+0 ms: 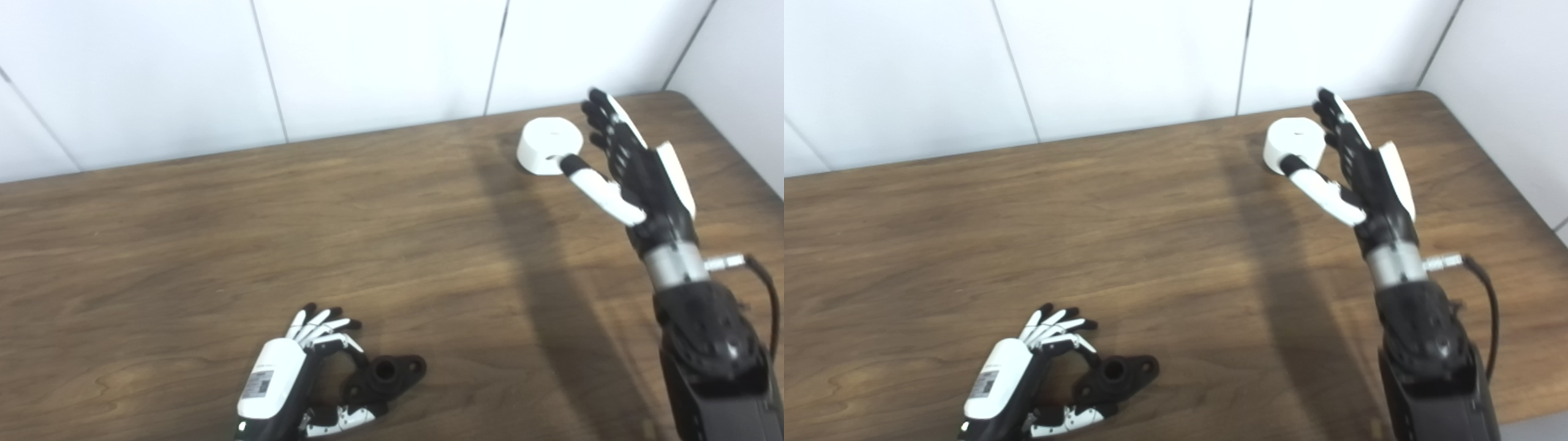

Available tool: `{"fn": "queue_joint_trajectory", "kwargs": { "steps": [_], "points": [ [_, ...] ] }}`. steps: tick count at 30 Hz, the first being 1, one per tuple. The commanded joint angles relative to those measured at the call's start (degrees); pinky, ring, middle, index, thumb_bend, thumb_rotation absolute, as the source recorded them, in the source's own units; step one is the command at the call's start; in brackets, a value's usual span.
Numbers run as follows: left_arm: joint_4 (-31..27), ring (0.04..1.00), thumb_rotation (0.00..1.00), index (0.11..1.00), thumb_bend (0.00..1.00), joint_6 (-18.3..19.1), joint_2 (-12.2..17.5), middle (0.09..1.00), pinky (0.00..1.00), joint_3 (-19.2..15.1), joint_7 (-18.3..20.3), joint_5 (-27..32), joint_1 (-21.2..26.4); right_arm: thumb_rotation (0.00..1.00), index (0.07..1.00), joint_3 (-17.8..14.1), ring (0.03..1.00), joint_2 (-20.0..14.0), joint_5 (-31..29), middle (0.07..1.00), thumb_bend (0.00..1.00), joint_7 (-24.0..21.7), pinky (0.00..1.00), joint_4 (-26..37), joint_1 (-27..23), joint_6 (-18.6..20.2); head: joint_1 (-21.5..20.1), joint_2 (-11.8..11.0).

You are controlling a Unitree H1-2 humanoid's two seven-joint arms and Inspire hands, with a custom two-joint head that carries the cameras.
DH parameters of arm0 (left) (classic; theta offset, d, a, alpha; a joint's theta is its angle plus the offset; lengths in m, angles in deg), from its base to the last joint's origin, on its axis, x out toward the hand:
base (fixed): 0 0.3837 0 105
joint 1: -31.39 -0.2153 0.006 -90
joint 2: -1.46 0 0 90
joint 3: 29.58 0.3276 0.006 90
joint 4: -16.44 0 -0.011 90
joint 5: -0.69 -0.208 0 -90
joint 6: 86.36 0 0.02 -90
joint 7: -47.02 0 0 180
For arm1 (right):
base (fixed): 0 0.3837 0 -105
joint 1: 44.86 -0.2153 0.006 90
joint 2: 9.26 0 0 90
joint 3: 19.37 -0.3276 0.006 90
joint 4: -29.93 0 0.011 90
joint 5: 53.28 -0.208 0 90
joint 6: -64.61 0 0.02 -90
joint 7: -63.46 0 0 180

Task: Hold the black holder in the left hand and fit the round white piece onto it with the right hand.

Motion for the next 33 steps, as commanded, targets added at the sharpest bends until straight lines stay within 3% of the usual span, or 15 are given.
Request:
{"fn": "queue_joint_trajectory", "kwargs": {
  "steps": [1, 4, 13, 16, 24, 33],
  "points": [
    [-0.32, 0.907, 0.04, 0.487, 0.52, 0.24, 1.27, 0.801, 1.0, -1.11, 0.62, 0.67, 0.05, 0.57, 0.937, 0.2, 0.919, -1.96, 2.77, 0.933, 0.64, -0.51, 0.89, -0.18, -3.12, 0.44, -1.32, -0.15],
    [-0.28, 0.908, 0.04, 0.487, 0.52, -0.25, 1.92, 0.801, 1.0, -1.86, 1.26, 1.76, 0.22, 0.5, 0.929, 0.98, 0.926, -3.98, 5.62, 0.93, 0.68, -1.26, 0.89, -2.82, -6.1, 1.53, -3.67, -0.54],
    [0.07, 0.885, 0.04, 0.487, 0.52, -2.98, 2.66, 0.79, 0.97, -3.17, 1.21, 3.25, -0.23, 0.47, 0.927, 3.5, 0.937, -10.97, 12.18, 0.938, 0.75, -6.13, 0.9, -9.44, -12.71, 5.32, -7.01, -1.66],
    [0.34, 0.887, 0.04, 0.487, 0.52, -3.74, 2.51, 0.788, 0.98, -3.55, 0.84, 3.2, -0.38, 0.44, 0.916, 4.43, 0.919, -13.45, 15.03, 0.921, 0.79, -8.49, 0.85, -11.74, -14.76, 6.22, -7.63, -1.99],
    [1.3, 0.885, 0.04, 0.487, 0.51, -4.39, 2.39, 0.787, 0.98, -3.98, 0.71, 3.26, -0.27, 0.34, 0.877, 4.97, 0.966, -18.47, 21.19, 0.935, 0.88, -17.17, 0.86, -19.48, -20.81, 6.26, -8.08, -3.04],
    [2.31, 0.889, 0.04, 0.487, 0.52, -5.57, 2.06, 0.788, 0.98, -4.34, -0.09, 3.17, -0.3, 0.27, 0.88, 8.25, 1.0, -23.24, 28.07, 0.957, 0.93, -28.3, 0.86, -26.64, -28.51, 6.28, -7.83, -3.61]
  ]
}}
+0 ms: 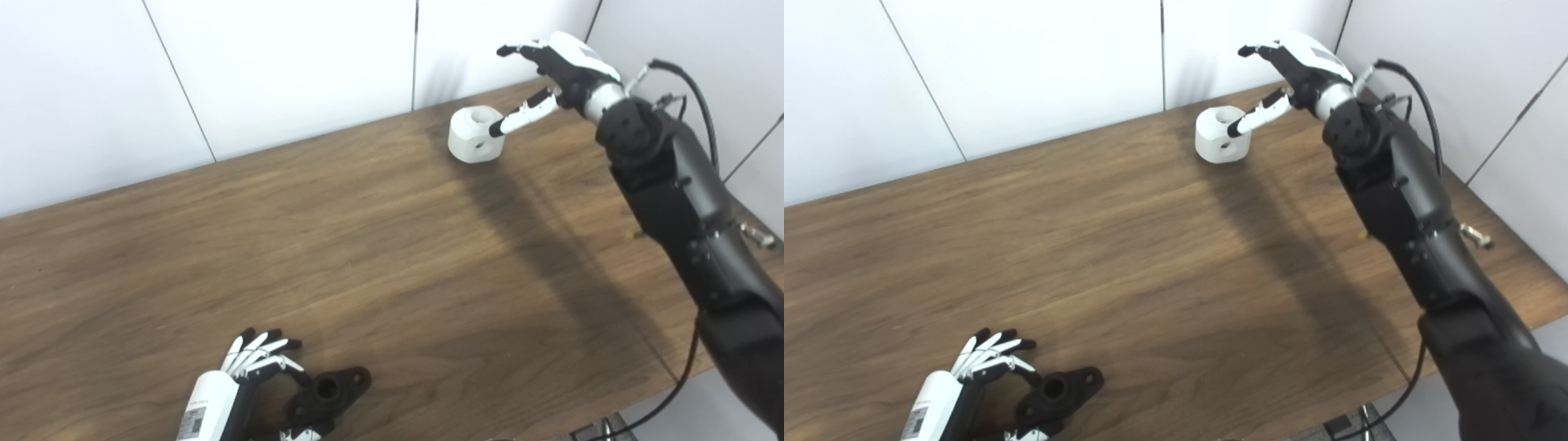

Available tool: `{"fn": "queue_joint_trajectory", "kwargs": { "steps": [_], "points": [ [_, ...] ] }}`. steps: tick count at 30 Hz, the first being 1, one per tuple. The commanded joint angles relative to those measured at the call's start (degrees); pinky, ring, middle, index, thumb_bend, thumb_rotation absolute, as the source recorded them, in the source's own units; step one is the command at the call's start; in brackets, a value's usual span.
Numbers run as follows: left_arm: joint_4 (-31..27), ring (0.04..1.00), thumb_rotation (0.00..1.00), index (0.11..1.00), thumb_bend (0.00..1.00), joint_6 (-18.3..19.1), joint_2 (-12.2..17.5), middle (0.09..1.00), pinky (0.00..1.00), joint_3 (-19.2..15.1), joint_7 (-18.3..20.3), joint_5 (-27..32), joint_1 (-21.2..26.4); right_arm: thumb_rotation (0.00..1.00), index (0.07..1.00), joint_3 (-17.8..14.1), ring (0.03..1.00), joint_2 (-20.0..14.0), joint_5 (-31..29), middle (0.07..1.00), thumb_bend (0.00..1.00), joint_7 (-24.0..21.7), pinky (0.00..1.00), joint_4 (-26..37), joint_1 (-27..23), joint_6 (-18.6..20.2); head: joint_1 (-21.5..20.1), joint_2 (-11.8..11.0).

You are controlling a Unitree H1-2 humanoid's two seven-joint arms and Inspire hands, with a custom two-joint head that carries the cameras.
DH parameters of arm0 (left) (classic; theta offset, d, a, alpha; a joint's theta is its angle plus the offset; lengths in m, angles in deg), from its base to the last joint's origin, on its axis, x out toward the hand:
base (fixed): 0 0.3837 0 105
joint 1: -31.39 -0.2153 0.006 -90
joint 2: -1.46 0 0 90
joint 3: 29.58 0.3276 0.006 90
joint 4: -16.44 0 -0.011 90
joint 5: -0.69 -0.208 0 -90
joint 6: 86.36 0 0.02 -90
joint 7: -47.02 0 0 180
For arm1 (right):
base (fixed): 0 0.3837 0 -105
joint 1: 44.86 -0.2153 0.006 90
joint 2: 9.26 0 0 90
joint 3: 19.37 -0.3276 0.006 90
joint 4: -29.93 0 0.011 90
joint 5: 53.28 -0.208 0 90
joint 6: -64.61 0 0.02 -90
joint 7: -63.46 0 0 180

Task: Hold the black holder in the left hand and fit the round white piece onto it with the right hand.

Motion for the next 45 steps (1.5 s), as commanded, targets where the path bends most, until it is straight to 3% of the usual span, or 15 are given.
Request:
{"fn": "queue_joint_trajectory", "kwargs": {
  "steps": [1, 6, 17, 25, 33, 45],
  "points": [
    [0.56, 0.886, 0.04, 0.487, 0.52, 0.1, 0.25, 0.787, 0.98, -0.43, -0.45, -0.26, -0.19, 0.26, 0.878, 0.19, 1.0, -2.66, 2.09, 0.958, 0.94, -1.88, 0.85, -0.28, -3.98, -0.2, 0.0, -0.04],
    [0.8, 0.881, 0.04, 0.487, 0.52, -0.2, 0.14, 0.783, 0.97, -0.45, -0.85, -0.44, -0.38, 0.24, 0.875, 1.45, 1.0, -2.47, 4.65, 0.956, 0.96, -4.17, 0.85, -2.65, -5.94, -0.2, 0.11, -0.58],
    [1.82, 0.875, 0.04, 0.487, 0.52, -0.7, 0.13, 0.781, 0.97, -0.3, -1.82, -1.42, -1.03, 0.24, 0.891, 4.29, 1.0, 0.01, 5.28, 0.959, 0.95, -1.04, 0.9, -8.32, -7.49, -0.25, 1.74, -2.81],
    [1.97, 0.87, 0.04, 0.486, 0.52, -0.59, -0.14, 0.777, 0.97, -0.04, -2.1, -2.19, -1.08, 0.23, 0.885, 6.35, 1.0, 1.01, 6.36, 0.95, 0.93, -0.84, 0.94, -12.42, -8.99, -0.25, 2.8, -3.28],
    [2.19, 0.874, 0.04, 0.487, 0.52, -0.45, -0.4, 0.779, 0.97, -0.01, -2.08, -2.41, -1.02, 0.26, 0.879, 8.17, 1.0, 2.1, 5.34, 0.938, 0.94, 2.59, 0.95, -16.06, -9.7, -0.99, 3.51, -3.45],
    [2.24, 0.879, 0.04, 0.487, 0.52, -0.36, -0.66, 0.781, 0.97, 0.03, -2.18, -2.6, -0.92, 0.24, 0.855, 9.62, 1.0, 1.71, 4.36, 0.933, 0.91, 4.56, 0.97, -18.11, -9.82, -1.61, 3.76, -3.71]
  ]
}}
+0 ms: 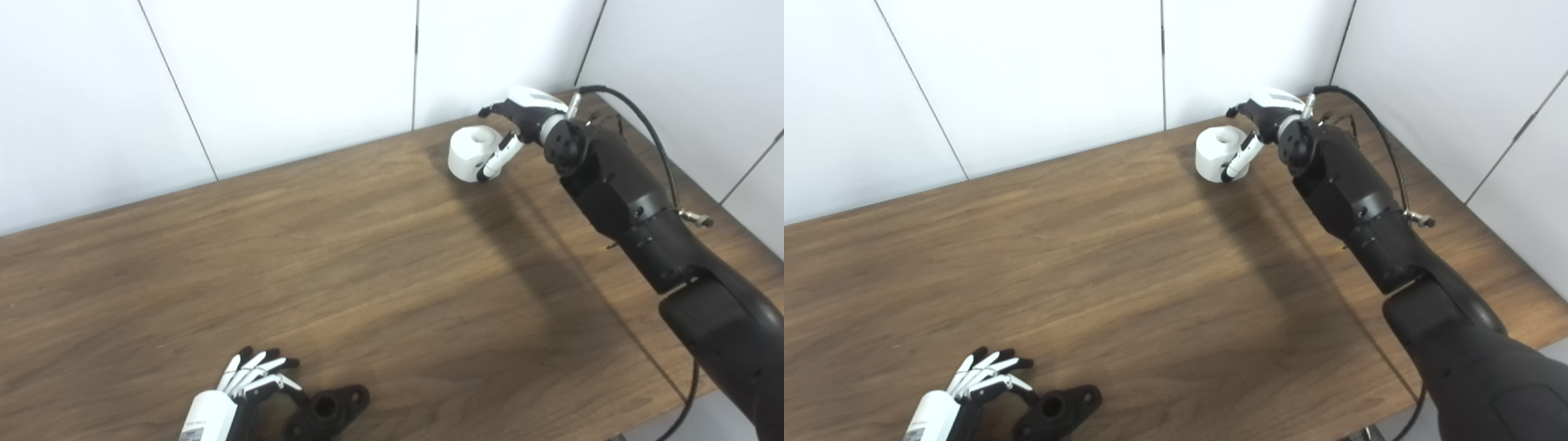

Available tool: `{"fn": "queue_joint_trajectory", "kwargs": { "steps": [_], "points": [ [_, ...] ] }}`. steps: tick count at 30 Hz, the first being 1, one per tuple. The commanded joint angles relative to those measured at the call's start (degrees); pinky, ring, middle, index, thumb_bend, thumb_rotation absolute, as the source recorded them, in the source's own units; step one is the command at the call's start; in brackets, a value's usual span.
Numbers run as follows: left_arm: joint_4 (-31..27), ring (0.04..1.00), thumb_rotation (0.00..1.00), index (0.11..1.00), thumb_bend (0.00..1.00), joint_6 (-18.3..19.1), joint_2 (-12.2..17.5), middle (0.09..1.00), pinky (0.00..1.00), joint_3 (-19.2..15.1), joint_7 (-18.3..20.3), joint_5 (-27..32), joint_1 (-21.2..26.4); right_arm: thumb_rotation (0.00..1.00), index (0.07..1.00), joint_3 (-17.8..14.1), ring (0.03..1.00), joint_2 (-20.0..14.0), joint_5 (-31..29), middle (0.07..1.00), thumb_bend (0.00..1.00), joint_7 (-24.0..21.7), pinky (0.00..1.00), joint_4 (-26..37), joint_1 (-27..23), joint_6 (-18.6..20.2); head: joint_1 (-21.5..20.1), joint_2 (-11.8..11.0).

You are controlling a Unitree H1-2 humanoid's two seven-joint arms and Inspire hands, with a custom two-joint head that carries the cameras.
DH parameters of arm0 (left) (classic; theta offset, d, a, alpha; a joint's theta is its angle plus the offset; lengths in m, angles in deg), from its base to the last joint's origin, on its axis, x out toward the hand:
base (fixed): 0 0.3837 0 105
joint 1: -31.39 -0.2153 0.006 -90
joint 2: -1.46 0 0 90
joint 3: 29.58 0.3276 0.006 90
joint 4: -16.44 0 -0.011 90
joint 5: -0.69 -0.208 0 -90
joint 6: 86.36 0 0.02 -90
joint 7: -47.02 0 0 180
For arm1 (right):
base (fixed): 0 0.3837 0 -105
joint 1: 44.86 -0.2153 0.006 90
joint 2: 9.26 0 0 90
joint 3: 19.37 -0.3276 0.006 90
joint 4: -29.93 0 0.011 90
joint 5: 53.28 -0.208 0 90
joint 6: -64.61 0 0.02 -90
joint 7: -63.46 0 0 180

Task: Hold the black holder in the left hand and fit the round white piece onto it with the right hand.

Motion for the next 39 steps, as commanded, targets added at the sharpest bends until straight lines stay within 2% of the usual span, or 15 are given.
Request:
{"fn": "queue_joint_trajectory", "kwargs": {
  "steps": [1, 11, 20, 30, 39],
  "points": [
    [1.92, 0.879, 0.04, 0.487, 0.52, 0.01, -0.31, 0.781, 0.98, 0.11, -1.11, -0.73, -0.64, 0.24, 0.85, -0.63, 1.0, -1.47, -0.18, 0.932, 0.9, 2.24, 0.97, 0.8, -3.05, -0.95, -0.02, 0.07],
    [2.19, 0.878, 0.04, 0.487, 0.52, -0.36, -0.31, 0.781, 0.97, 0.11, -1.52, -1.09, -0.6, 0.25, 0.806, -0.06, 0.995, -1.93, -0.86, 0.921, 0.88, 4.1, 0.95, 0.38, -3.06, -1.65, 0.19, 0.05],
    [1.7, 0.879, 0.04, 0.487, 0.52, 0.08, -0.5, 0.783, 0.98, 0.17, -1.18, -1.15, -0.72, 0.24, 0.715, 0.8, 0.979, -2.61, -0.11, 0.916, 0.86, 4.69, 0.9, 0.79, -3.49, -2.35, -0.19, 0.33],
    [1.22, 0.877, 0.04, 0.487, 0.52, 0.17, -0.87, 0.78, 0.97, 0.17, -1.21, -0.93, -0.86, 0.24, 0.701, 1.46, 0.98, -2.97, -0.27, 0.914, 0.86, 4.04, 0.91, 0.56, -3.72, -2.47, 0.07, 0.32],
    [1.1, 0.873, 0.04, 0.487, 0.52, -0.05, -1.04, 0.778, 0.96, -0.02, -1.39, -0.87, -0.9, 0.22, 0.665, 0.78, 0.948, -2.77, -0.83, 0.883, 0.85, 5.52, 0.86, 0.93, -3.11, -3.72, 0.07, 0.34]
  ]
}}
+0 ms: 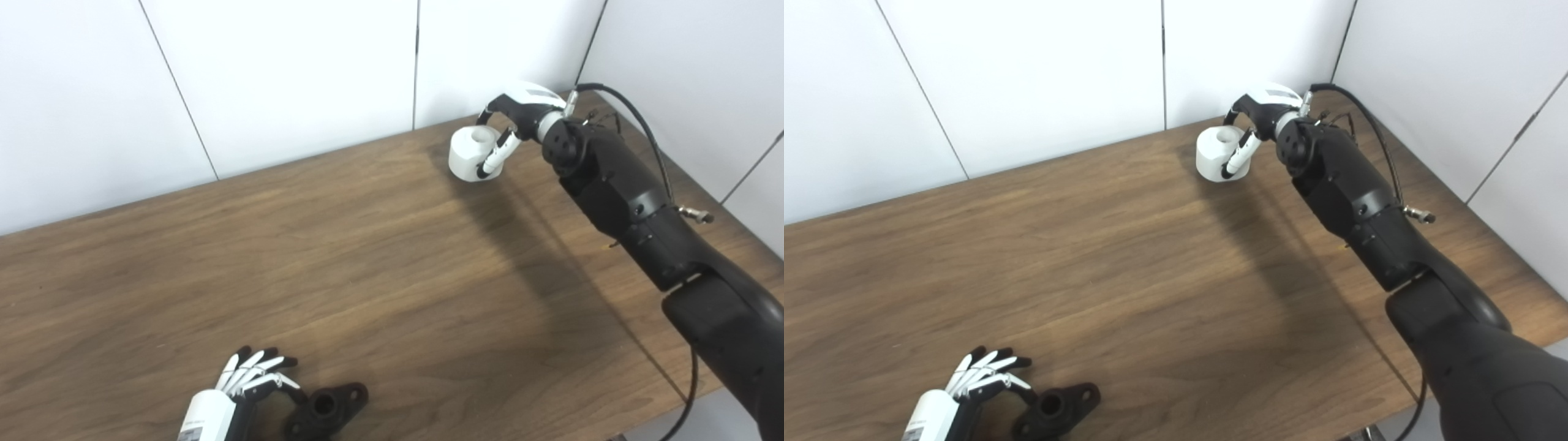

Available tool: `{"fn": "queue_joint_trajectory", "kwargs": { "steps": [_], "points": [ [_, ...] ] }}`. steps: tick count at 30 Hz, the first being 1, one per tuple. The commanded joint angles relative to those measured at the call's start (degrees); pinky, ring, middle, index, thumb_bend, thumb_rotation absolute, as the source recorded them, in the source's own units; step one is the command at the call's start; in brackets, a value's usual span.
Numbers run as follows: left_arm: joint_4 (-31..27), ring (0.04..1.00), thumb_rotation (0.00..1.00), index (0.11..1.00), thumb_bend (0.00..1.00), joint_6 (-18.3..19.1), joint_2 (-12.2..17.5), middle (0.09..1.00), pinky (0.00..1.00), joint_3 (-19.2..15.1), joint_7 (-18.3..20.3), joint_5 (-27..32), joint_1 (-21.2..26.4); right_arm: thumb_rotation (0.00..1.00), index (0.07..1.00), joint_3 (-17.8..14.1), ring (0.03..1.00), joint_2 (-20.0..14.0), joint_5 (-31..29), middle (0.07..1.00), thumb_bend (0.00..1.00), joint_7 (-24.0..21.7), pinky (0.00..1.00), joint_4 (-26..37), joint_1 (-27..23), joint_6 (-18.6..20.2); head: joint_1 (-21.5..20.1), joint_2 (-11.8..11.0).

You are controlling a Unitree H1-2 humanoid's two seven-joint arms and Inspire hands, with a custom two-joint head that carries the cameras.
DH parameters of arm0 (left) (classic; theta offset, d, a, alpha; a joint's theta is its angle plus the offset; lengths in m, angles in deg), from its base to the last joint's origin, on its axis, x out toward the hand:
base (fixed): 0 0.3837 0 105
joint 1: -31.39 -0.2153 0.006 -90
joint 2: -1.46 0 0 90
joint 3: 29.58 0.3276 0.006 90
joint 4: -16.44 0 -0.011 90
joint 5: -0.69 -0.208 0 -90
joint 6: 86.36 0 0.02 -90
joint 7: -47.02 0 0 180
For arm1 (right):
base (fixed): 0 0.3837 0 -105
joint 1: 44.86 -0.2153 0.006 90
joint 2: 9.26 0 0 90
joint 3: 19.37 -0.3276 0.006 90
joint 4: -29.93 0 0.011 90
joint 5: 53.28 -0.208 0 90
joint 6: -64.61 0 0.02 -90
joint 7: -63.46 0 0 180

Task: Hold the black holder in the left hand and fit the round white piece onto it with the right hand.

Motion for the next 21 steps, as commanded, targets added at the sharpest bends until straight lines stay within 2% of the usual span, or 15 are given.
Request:
{"fn": "queue_joint_trajectory", "kwargs": {
  "steps": [1, 14, 18, 19, 21],
  "points": [
    [1.15, 0.874, 0.04, 0.487, 0.52, -0.04, -0.53, 0.778, 0.96, 0.15, -1.26, -0.51, -0.83, 0.22, 0.661, -1.05, 0.946, -1.96, -0.03, 0.882, 0.85, 2.21, 0.86, 1.39, -2.58, -1.65, -0.02, 0.07],
    [0.18, 0.874, 0.04, 0.486, 0.52, 0.48, -0.75, 0.779, 0.97, 0.06, -0.64, -0.35, -1.14, 0.22, 0.626, -0.78, 0.934, -2.48, -0.14, 0.857, 0.83, 1.84, 0.79, 1.52, -2.35, -1.78, -0.01, 0.24],
    [0.21, 0.874, 0.04, 0.486, 0.52, 0.38, -0.84, 0.779, 0.97, 0.05, -0.73, -0.32, -1.1, 0.2, 0.588, -1.15, 0.939, -2.41, -0.92, 0.847, 0.81, 1.74, 0.81, 1.43, -2.37, -1.62, 0.07, 0.24],
    [0.22, 0.873, 0.04, 0.486, 0.52, 0.36, -0.86, 0.779, 0.97, 0.05, -0.74, -0.3, -1.09, 0.17, 0.53, -1.24, 0.932, -2.41, -1.15, 0.835, 0.64, 1.81, 0.82, 1.39, -2.35, -1.65, 0.08, 0.26],
    [0.19, 0.873, 0.04, 0.486, 0.52, 0.37, -0.87, 0.779, 0.97, 0.04, -0.74, -0.29, -1.09, 0.15, 0.5, -1.48, 0.922, -2.34, -1.58, 0.825, 0.56, 2.03, 0.82, 1.42, -2.21, -1.78, 0.08, 0.26]
  ]
}}
